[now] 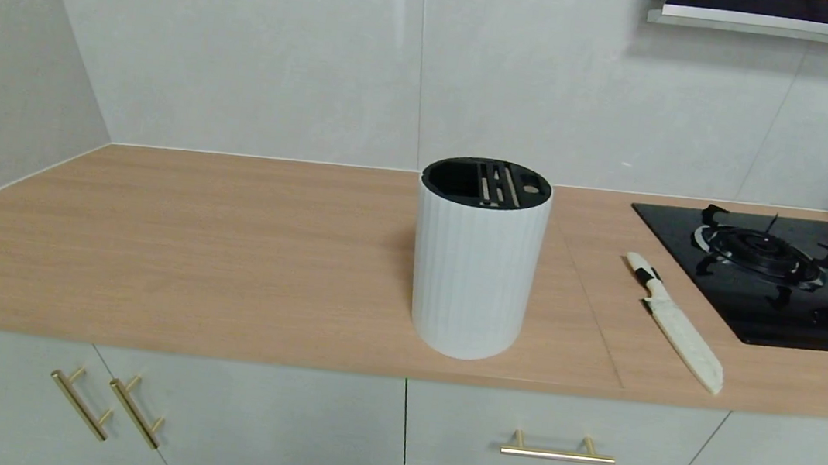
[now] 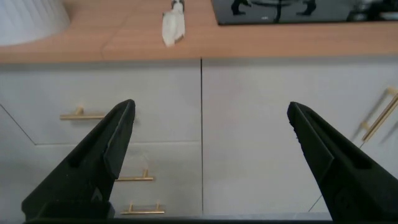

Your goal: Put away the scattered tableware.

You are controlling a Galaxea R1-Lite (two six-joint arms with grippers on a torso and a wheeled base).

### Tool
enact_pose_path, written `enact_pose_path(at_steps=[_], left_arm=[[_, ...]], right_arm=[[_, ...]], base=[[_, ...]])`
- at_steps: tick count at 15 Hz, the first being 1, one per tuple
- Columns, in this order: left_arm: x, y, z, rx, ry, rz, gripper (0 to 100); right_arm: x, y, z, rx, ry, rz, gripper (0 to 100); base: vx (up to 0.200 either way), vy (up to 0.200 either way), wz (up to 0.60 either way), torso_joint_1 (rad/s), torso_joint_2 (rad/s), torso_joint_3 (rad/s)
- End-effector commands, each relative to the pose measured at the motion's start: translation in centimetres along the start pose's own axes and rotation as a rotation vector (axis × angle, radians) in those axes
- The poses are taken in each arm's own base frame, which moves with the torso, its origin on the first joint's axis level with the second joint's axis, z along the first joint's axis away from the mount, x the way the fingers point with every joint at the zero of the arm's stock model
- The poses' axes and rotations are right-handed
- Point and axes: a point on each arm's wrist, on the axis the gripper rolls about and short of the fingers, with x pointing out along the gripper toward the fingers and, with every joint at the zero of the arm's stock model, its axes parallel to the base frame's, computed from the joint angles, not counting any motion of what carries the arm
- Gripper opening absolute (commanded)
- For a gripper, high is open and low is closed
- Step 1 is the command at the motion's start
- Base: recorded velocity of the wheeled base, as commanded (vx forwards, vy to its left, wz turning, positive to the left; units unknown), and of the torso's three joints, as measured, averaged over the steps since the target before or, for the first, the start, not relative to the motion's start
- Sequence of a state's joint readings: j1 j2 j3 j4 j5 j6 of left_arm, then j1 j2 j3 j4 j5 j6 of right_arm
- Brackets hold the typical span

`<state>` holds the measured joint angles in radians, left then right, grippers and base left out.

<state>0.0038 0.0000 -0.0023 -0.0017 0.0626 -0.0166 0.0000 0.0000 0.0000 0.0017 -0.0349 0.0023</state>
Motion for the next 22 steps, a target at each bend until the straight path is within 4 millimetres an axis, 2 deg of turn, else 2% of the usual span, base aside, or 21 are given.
enact_pose_path(at_steps=[1,16,22], left_arm=[[0.01,0.00,-0.02,0.000,0.001,0.001,100],[-0.01,0.00,0.02,0.000,-0.001,0.001,100],[0.01,0.00,-0.02,0.000,0.001,0.001,100]], right_arm=[[0.01,0.00,0.01,-0.001,0.001,0.000,100],[0.01,0.00,0.01,0.001,0.001,0.000,100],[0.01,0.00,0.01,0.001,0.001,0.000,100]], base=[[0.000,0.000,0.00,0.198,-0.51,-0.305],[0.000,0.000,0.00,0.240,-0.54,-0.311],[0.000,0.000,0.00,0.061,-0.12,-0.065]])
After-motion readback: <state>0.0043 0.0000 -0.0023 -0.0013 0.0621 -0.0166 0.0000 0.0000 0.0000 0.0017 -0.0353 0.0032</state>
